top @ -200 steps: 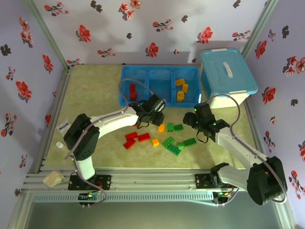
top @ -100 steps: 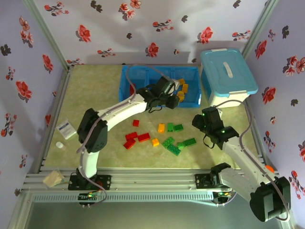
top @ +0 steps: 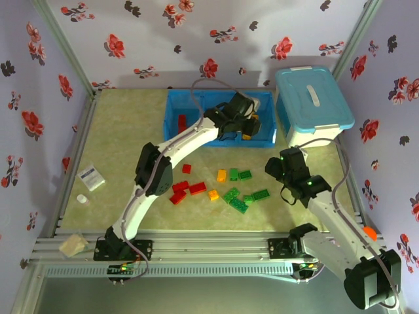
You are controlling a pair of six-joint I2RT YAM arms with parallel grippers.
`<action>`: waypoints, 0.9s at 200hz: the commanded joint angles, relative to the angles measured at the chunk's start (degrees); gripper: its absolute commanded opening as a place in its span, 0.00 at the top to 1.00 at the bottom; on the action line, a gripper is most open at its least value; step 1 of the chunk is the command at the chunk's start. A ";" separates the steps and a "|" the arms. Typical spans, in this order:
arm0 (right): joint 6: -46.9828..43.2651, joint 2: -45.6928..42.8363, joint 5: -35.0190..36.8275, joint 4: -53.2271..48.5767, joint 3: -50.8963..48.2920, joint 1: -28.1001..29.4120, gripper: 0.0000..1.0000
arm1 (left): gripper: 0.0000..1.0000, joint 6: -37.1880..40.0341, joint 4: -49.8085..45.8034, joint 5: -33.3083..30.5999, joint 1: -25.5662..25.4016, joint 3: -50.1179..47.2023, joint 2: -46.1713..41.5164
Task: Sort the legos into containers by color
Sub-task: Place the lego in the container, then pick up the lego from the center of the table.
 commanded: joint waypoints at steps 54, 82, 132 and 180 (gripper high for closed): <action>-0.60 -1.97 -1.81 -2.71 1.48 -0.45 0.34 | 0.55 -2.45 -4.06 1.00 3.71 10.57 3.56; -0.84 -2.01 -3.34 -2.01 1.93 -0.45 0.34 | 0.33 -0.93 -5.24 1.62 4.75 13.01 1.47; -0.66 -1.21 -5.20 -0.83 2.13 -0.39 0.34 | 0.32 0.79 -4.32 1.61 4.45 3.35 -8.41; -2.72 2.55 -8.74 0.47 2.63 1.38 0.32 | 0.33 -0.48 10.92 -0.88 4.59 -29.14 -28.76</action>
